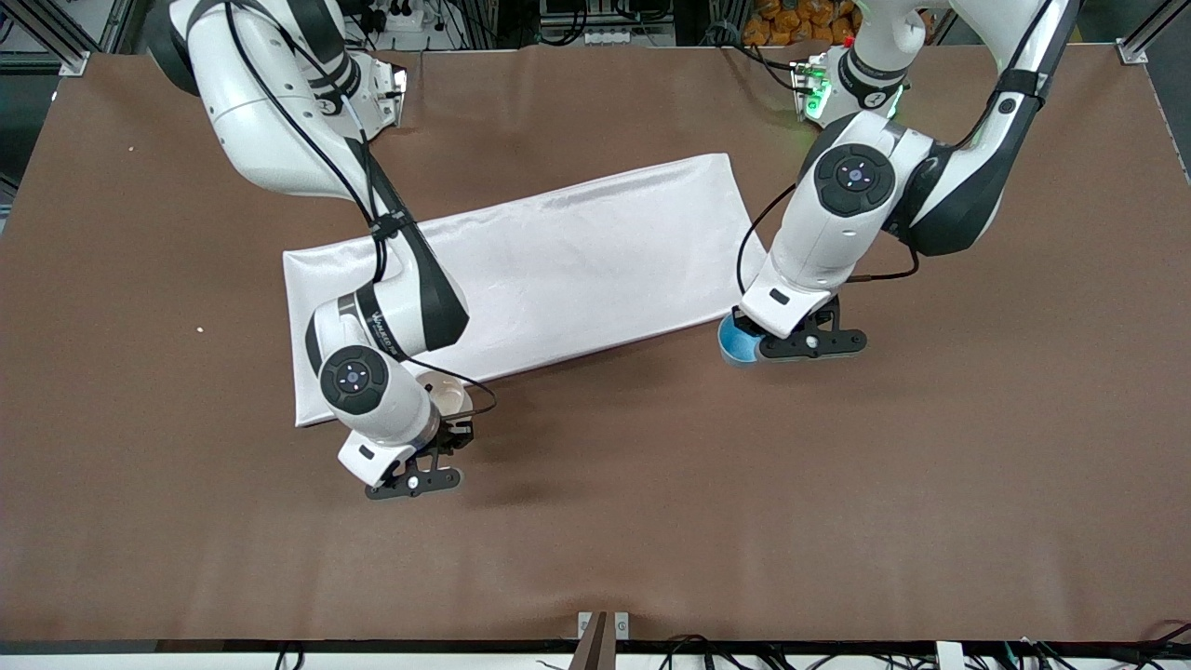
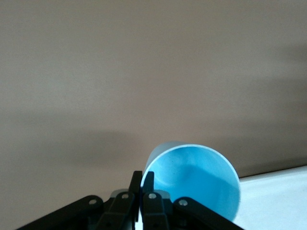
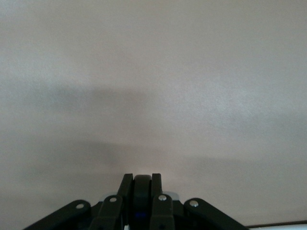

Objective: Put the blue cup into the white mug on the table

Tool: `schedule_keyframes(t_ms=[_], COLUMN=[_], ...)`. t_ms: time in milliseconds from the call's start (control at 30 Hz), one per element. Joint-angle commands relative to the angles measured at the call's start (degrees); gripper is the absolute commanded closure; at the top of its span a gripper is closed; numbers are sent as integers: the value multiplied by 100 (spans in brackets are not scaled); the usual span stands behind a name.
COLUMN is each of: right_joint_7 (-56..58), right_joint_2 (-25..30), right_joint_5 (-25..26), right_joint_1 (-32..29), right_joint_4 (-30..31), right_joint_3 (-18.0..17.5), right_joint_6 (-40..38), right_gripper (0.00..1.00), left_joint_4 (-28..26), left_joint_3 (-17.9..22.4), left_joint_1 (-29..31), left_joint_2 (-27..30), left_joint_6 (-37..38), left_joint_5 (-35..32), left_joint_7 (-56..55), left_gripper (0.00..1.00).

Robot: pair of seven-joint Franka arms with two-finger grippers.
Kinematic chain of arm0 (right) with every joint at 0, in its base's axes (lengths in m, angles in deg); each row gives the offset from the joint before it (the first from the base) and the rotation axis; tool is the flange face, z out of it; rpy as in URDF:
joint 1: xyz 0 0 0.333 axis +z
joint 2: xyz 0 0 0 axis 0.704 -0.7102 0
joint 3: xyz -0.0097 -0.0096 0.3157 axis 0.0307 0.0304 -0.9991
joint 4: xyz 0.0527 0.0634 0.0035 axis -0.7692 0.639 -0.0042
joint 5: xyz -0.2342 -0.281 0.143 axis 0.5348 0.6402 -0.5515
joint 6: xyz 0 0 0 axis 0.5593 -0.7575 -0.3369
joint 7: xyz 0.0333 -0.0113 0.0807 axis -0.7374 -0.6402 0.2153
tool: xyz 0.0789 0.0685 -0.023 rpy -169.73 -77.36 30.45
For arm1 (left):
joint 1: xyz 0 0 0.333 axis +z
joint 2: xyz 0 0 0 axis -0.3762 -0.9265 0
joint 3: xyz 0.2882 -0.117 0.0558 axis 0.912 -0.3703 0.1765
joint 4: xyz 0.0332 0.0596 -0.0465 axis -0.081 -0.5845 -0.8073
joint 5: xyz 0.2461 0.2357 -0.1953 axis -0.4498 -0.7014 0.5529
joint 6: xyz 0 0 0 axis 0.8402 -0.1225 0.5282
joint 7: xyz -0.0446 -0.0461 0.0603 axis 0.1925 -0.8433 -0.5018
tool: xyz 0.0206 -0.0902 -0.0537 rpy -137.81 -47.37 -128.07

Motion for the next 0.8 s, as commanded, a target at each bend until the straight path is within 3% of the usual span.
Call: schedule_keyframes(t_ms=[0, 767], right_joint_7=[98, 45], right_joint_2=[488, 453], right_joint_5=[71, 45], right_joint_1=[-58, -67], right_joint_4=[660, 572], right_joint_3=[-54, -54], right_joint_6=[173, 155], right_gripper=[100, 100], left_joint_4=[18, 9], left_joint_3=[-26, -26], left_joint_1=[52, 43], left_joint_2=[59, 33], left_joint_6=[108, 108], left_joint_5=[188, 188], left_joint_7=[205, 213], left_gripper=[100, 100])
